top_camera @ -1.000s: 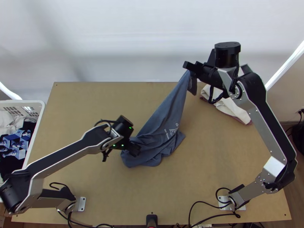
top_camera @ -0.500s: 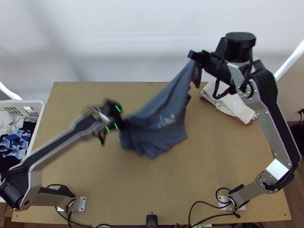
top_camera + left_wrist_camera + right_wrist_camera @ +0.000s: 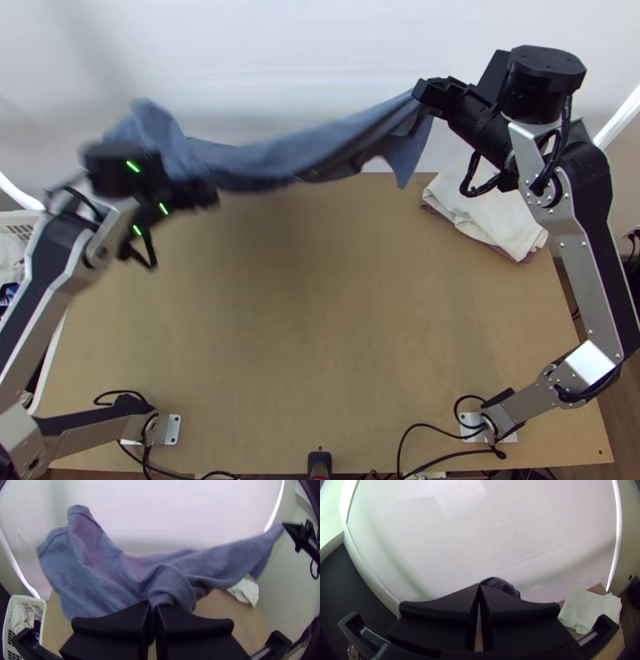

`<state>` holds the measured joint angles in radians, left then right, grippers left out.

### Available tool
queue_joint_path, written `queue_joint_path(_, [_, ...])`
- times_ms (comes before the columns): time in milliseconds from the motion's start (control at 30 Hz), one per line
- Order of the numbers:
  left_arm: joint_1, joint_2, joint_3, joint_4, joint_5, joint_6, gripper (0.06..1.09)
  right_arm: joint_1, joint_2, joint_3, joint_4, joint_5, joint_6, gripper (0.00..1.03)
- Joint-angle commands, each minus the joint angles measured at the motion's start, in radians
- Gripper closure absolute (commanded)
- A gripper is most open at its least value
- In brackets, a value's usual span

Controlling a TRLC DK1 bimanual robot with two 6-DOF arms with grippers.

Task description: Fold the t-shirt

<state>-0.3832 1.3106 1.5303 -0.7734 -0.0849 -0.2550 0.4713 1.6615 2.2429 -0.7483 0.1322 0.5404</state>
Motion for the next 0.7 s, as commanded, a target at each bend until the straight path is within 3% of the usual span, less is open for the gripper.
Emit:
queue_joint_path(0, [-0.102,-0.031,-0.197,-0.073,0.054,-0.021,1.05,-0.003,-0.023,-0.016,0.000,0.012,-0.020,1.00])
queue_joint_path(233, [-0.413,-0.051,-0.426,-0.179,0.140,-0.043,1.05,-0.003,-0.019,-0.016,-0.002,0.012,-0.033,1.00])
queue_joint_path(333, [-0.421,-0.054,-0.420,-0.182,0.289,-0.056,1.04,-0.003,-0.017,-0.017,-0.008,0.012,-0.040,1.00])
queue_joint_path(367, [-0.418,-0.057,-0.409,-0.188,0.340,-0.056,0.95,-0.003,-0.014,-0.017,-0.013,0.012,-0.040,1.00])
queue_joint_path(433, [-0.416,-0.059,-0.364,-0.219,0.375,-0.046,0.43,-0.005,-0.011,-0.017,-0.026,0.012,-0.040,1.00])
queue_joint_path(467, [-0.421,-0.059,-0.343,-0.247,0.378,-0.024,0.24,-0.007,-0.009,-0.019,-0.028,0.012,-0.040,1.00])
queue_joint_path(500, [-0.422,-0.060,-0.320,-0.265,0.379,-0.004,0.12,-0.007,-0.009,-0.020,-0.028,0.012,-0.040,1.00])
queue_joint_path(667, [-0.407,-0.108,-0.297,-0.251,0.384,0.051,0.10,-0.013,0.000,-0.020,-0.028,0.012,-0.039,1.00])
